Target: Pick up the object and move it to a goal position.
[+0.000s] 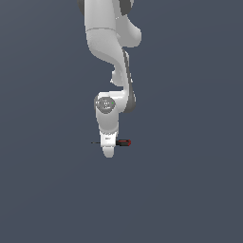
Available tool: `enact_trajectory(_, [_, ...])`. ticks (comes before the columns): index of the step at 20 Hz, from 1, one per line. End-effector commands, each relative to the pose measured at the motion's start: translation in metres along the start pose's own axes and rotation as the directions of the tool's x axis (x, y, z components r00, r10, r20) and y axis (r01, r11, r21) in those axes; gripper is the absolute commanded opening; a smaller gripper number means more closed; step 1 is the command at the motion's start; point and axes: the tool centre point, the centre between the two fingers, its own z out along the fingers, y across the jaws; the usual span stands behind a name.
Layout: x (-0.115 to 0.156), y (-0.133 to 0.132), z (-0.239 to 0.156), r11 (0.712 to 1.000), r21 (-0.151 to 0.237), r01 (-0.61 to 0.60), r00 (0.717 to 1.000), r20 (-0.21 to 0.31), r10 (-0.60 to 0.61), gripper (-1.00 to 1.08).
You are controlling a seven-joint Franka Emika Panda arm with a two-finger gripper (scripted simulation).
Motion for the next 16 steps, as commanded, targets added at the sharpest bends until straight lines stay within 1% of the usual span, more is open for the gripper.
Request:
enact_trajectory(1, [0.0,0.0,0.0,1.0,0.0,0.0,1.0,0.0,0.0,-1.0])
enact_trajectory(9, [-0.001,-0.002,-0.003,1.0,0.0,0.0,1.0,0.0,0.0,-1.0])
enact_trajectory(16, [-0.006,-0.015,-0.022,1.0,0.0,0.0,1.0,0.001,0.0,-1.0])
